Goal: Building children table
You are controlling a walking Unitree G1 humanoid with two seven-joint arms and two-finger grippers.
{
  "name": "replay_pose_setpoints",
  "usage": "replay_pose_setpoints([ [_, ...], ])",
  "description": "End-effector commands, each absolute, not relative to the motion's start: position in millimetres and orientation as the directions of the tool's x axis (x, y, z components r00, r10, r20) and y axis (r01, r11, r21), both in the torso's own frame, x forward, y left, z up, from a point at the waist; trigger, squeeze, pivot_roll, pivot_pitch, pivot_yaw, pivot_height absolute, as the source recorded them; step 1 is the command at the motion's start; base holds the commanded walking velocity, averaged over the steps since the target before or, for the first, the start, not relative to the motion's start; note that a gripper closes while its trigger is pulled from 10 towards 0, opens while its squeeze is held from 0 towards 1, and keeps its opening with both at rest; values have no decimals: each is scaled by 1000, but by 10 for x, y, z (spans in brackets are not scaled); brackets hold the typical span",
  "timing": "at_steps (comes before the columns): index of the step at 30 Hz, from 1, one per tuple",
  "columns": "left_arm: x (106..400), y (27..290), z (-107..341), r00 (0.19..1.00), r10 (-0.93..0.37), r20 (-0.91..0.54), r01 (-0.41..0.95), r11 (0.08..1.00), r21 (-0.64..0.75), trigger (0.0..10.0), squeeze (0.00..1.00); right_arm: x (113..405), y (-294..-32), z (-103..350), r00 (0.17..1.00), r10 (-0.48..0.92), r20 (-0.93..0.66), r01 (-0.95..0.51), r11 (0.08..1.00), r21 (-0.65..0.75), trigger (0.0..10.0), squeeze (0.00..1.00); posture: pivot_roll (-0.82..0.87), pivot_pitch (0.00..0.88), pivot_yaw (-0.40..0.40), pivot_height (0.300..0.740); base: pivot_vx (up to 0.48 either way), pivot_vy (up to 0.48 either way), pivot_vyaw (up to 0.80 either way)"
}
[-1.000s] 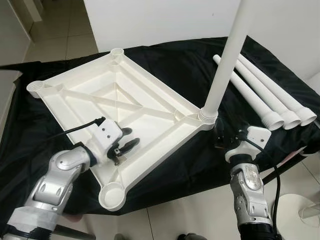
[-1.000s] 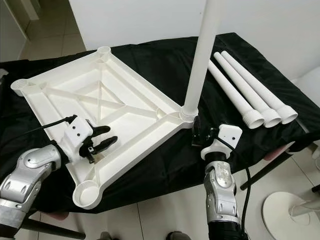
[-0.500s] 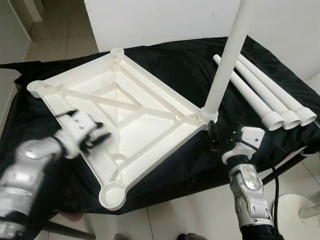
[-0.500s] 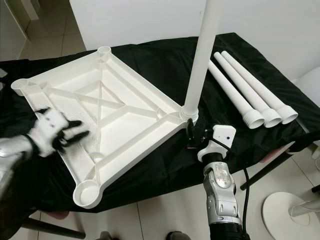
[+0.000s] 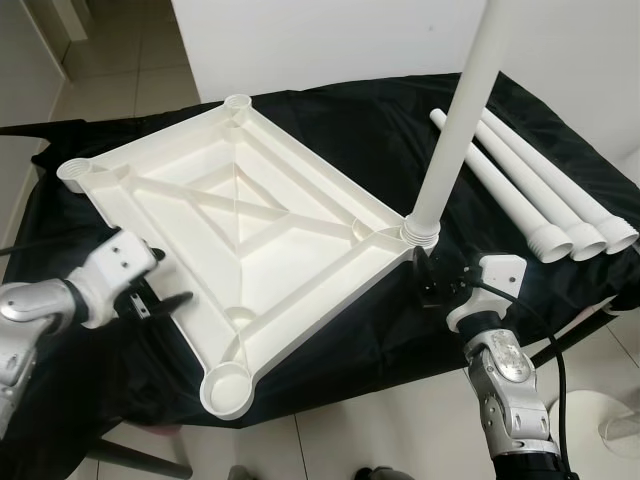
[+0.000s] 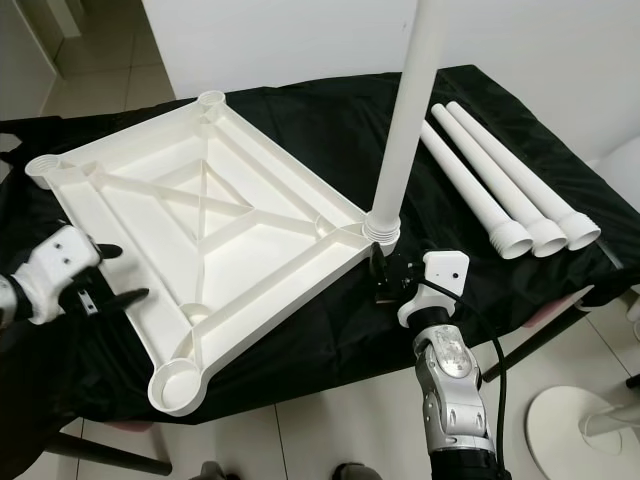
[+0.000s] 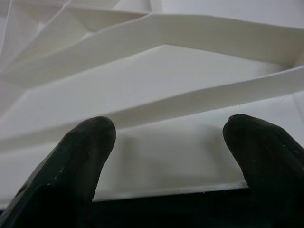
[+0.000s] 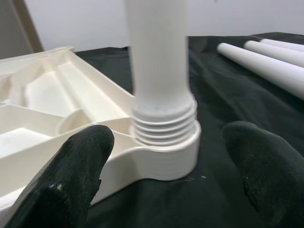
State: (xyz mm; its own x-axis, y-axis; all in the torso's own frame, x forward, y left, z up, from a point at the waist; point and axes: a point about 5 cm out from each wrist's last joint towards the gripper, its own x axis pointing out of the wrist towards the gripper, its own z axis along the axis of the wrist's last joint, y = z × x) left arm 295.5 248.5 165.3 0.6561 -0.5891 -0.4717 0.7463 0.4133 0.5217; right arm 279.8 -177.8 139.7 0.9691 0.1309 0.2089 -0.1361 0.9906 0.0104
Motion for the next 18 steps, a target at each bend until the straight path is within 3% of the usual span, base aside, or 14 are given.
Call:
replay_pose_setpoints([
  [1, 2838, 2478, 1504, 444, -633, -634, 890, 232, 392, 10000, 0, 2800, -1772, 1386, 970, 142, 198, -148, 989, 17, 10000, 0, -40, 119, 56, 740, 0, 0, 0],
  [10, 2965, 2382, 1528, 460, -637, -619, 876, 211, 434, 10000, 0, 2815, -1767, 1402, 969, 149, 198, -154, 988, 10, 10000, 0, -50, 125, 67, 740, 0, 0, 0],
  [11, 3040, 2323, 1565, 456, -636, -622, 868, 162, 470, 10000, 0, 2814, -1764, 1403, 968, 157, 196, -161, 987, 3, 10000, 0, -55, 126, 75, 740, 0, 0, 0],
  [18, 3105, 2259, 1535, 377, -633, -677, 890, 46, 453, 10000, 0, 2820, -1771, 1407, 966, 170, 193, -170, 985, -14, 10000, 0, -64, 128, 91, 740, 0, 0, 0],
])
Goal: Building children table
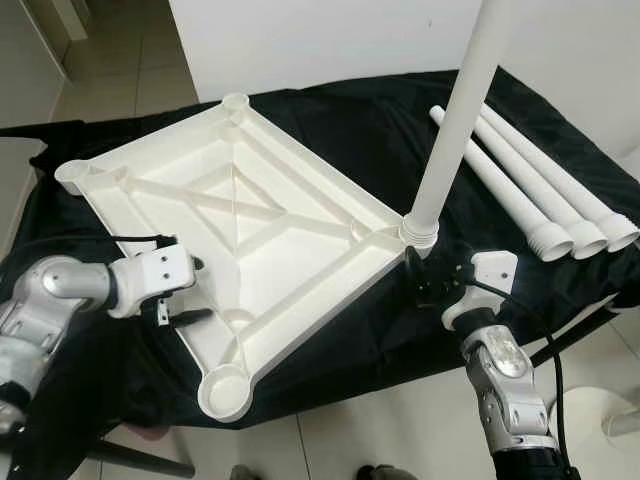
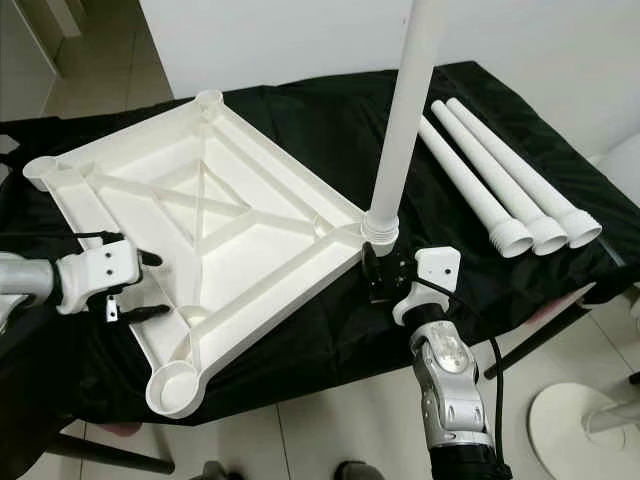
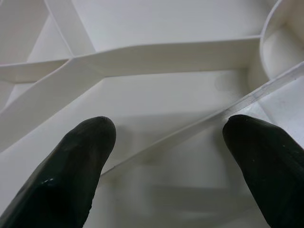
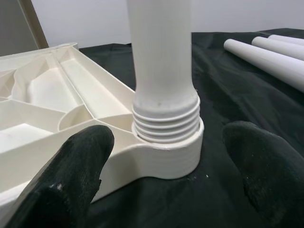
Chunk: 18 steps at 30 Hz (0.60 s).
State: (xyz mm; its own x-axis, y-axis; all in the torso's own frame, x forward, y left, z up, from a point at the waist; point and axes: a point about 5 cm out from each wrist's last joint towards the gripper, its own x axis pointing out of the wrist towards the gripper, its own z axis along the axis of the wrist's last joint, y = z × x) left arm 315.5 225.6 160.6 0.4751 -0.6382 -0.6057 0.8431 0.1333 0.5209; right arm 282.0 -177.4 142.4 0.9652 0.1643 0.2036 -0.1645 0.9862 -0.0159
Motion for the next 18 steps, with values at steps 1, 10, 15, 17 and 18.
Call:
replay_pose_setpoints([
  [1, 3105, 2259, 1535, 377, -633, -677, 890, 46, 453, 10000, 0, 2820, -1771, 1407, 966, 170, 193, -170, 985, -14, 10000, 0, -64, 128, 91, 740, 0, 0, 0],
  [10, 3109, 2209, 1450, 216, -625, -750, 943, -65, 325, 10000, 0, 2839, -1781, 1426, 962, 194, 191, -188, 981, -46, 10000, 0, -73, 136, 115, 740, 0, 0, 0],
  [15, 3037, 2200, 1411, 77, -629, -774, 975, -114, 190, 1922, 0, 2845, -1786, 1436, 961, 194, 195, -187, 981, -52, 10000, 0, -84, 135, 134, 740, 0, 0, 0],
  [17, 3033, 2181, 1416, 55, -641, -765, 979, -116, 168, 0, 0, 2845, -1786, 1439, 961, 192, 196, -185, 981, -54, 10000, 0, -85, 134, 137, 740, 0, 0, 0],
  [18, 3034, 2166, 1421, 34, -652, -758, 981, -121, 148, 0, 0, 2843, -1785, 1438, 962, 192, 197, -184, 981, -54, 10000, 0, -87, 131, 139, 740, 0, 0, 0],
])
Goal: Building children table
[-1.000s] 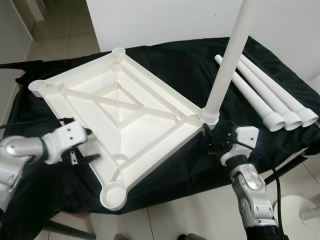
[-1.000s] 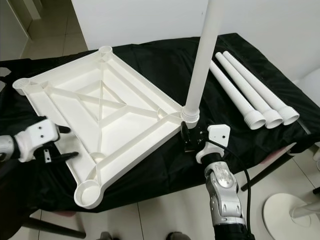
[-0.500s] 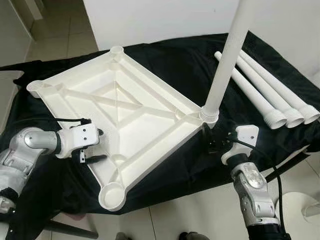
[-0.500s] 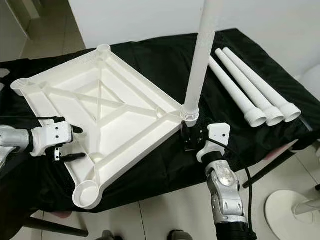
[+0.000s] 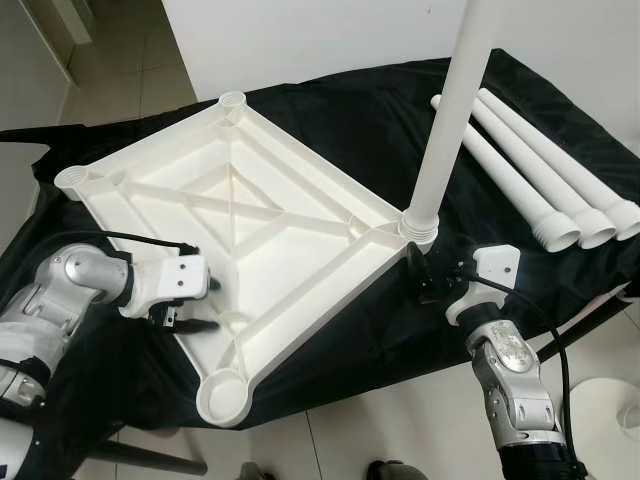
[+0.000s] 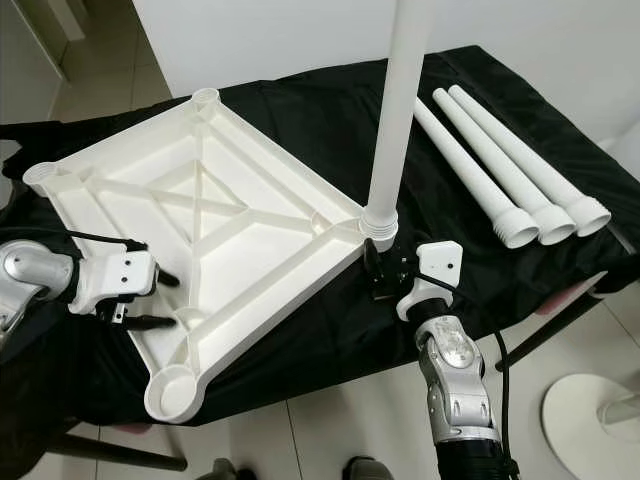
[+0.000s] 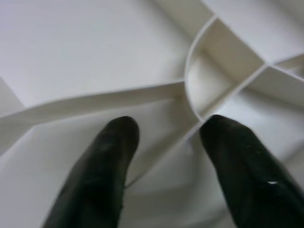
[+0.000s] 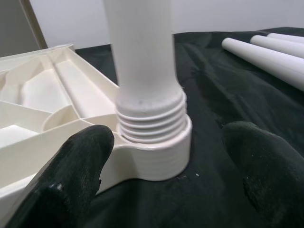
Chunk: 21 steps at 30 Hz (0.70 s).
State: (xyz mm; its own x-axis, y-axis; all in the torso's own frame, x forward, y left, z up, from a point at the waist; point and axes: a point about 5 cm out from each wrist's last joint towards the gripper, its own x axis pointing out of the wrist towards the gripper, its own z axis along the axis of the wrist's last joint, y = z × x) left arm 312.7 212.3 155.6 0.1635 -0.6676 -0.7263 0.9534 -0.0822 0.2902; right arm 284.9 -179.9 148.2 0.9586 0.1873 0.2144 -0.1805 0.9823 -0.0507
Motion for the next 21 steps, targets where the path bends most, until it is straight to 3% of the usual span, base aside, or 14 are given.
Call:
replay_pose_setpoints([
  [1, 3034, 2166, 1421, 34, -652, -758, 981, -121, 148, 0, 0, 2843, -1785, 1438, 962, 192, 197, -184, 981, -54, 10000, 0, -87, 131, 139, 740, 0, 0, 0],
  [7, 3029, 2074, 1456, -16, -695, -719, 983, -142, 116, 0, 0, 2842, -1767, 1428, 961, 192, 197, -185, 981, -54, 10000, 0, -90, 125, 149, 740, 0, 0, 0],
  [16, 3065, 2003, 1444, 33, -749, -662, 986, -83, 143, 0, 0, 2845, -1758, 1422, 962, 182, 203, -175, 983, -52, 10000, 0, -94, 113, 160, 740, 0, 0, 0],
  [18, 3083, 1977, 1442, 68, -774, -629, 986, -42, 159, 0, 0, 2843, -1768, 1420, 964, 171, 205, -165, 985, -48, 10000, 0, -95, 109, 160, 740, 0, 0, 0],
  [21, 3269, 1831, 1560, 320, -847, -425, 936, 211, 283, 0, 0, 2867, -1777, 1423, 966, 144, 214, -140, 990, -34, 10000, 0, -96, 95, 157, 740, 0, 0, 0],
])
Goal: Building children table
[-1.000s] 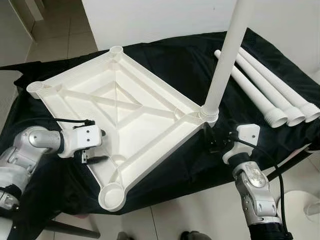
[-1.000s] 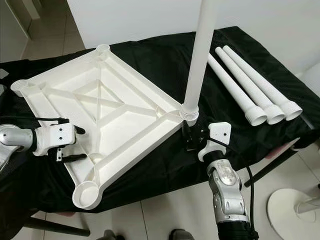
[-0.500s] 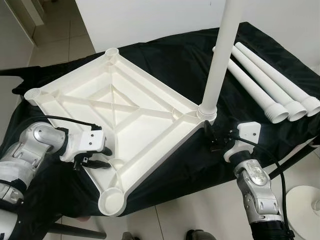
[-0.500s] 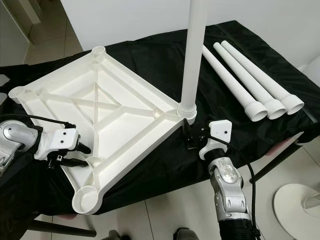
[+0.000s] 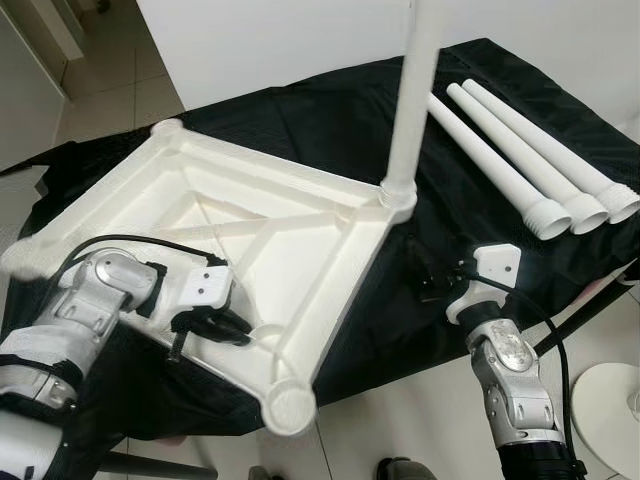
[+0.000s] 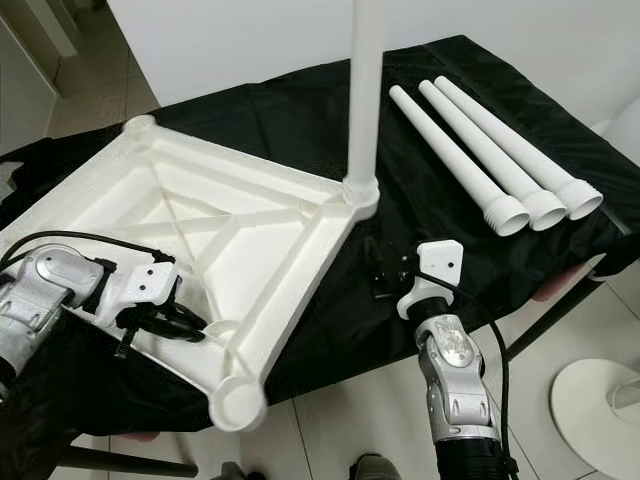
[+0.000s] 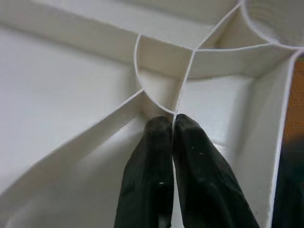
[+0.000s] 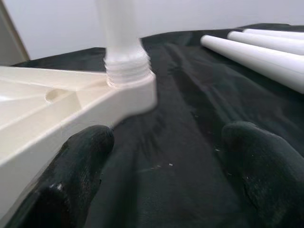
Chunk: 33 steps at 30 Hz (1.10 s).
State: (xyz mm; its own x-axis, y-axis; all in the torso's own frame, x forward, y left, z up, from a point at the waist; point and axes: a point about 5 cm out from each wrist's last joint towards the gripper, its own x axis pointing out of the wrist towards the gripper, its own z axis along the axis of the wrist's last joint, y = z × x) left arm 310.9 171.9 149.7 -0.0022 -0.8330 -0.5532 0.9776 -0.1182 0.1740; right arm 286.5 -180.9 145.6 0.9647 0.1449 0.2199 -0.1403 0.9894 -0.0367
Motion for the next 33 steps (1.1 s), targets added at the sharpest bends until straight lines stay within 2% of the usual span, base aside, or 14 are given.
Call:
replay_pose_setpoints([
  [1, 3309, 1803, 1607, 373, -848, -375, 913, 263, 312, 0, 0, 2878, -1771, 1429, 966, 142, 217, -138, 990, -31, 10000, 0, -96, 91, 152, 740, 0, 0, 0],
  [2, 3309, 1803, 1607, 373, -848, -375, 913, 263, 312, 0, 0, 2878, -1771, 1429, 966, 142, 217, -138, 990, -31, 10000, 0, -96, 91, 152, 740, 0, 0, 0],
  [3, 3345, 1785, 1640, 419, -841, -342, 890, 307, 336, 0, 0, 2888, -1765, 1433, 966, 140, 219, -137, 990, -29, 10000, 0, -94, 89, 150, 740, 0, 0, 0],
  [9, 3413, 1706, 1727, 518, -822, -239, 833, 420, 360, 0, 0, 2929, -1736, 1440, 964, 143, 225, -140, 990, -30, 10000, 0, -87, 83, 144, 740, 0, 0, 0],
  [10, 3429, 1655, 1764, 562, -808, -176, 801, 479, 359, 10000, 0, 2956, -1712, 1456, 961, 149, 233, -147, 989, -29, 10000, 0, -83, 82, 139, 740, 0, 0, 0],
  [13, 3434, 1643, 1774, 575, -803, -158, 792, 497, 354, 10000, 0, 2966, -1702, 1462, 960, 152, 235, -151, 988, -26, 10000, 0, -80, 80, 136, 740, 0, 0, 0],
  [14, 3420, 1616, 1771, 564, -814, -141, 803, 500, 323, 10000, 443, 2983, -1686, 1469, 958, 156, 239, -155, 988, -26, 10000, 0, -78, 81, 133, 740, 0, 0, 0],
  [16, 3406, 1604, 1768, 552, -823, -137, 812, 492, 313, 10000, 443, 2987, -1680, 1472, 958, 158, 240, -156, 987, -26, 10000, 0, -78, 81, 133, 740, 0, 0, 0],
  [17, 3404, 1594, 1773, 561, -818, -128, 803, 500, 326, 10000, 1000, 2999, -1675, 1481, 957, 160, 244, -158, 987, -28, 10000, 0, -77, 84, 134, 740, 0, 0, 0],
  [18, 3392, 1579, 1783, 561, -819, -121, 798, 496, 344, 10000, 384, 3009, -1675, 1493, 956, 161, 247, -159, 987, -29, 10000, 0, -76, 87, 133, 740, 0, 0, 0],
  [19, 3392, 1579, 1783, 561, -819, -121, 798, 496, 344, 10000, 384, 3009, -1675, 1493, 956, 161, 247, -159, 987, -29, 10000, 0, -76, 87, 133, 740, 0, 0, 0],
  [20, 3389, 1572, 1796, 565, -817, -116, 790, 494, 363, 10000, 0, 3016, -1676, 1501, 955, 161, 249, -158, 987, -30, 10000, 0, -76, 87, 133, 740, 0, 0, 0],
  [28, 3391, 1575, 1836, 585, -802, -119, 770, 503, 392, 10000, 0, 3033, -1695, 1513, 954, 152, 259, -149, 988, -30, 10000, 0, -72, 94, 136, 740, 0, 0, 0],
  [33, 3361, 1743, 1899, 604, -790, -108, 760, 530, 376, 10000, 0, 3017, -1691, 1515, 953, 146, 266, -144, 989, -25, 10000, 0, -68, 104, 141, 740, 0, 0, 0],
])
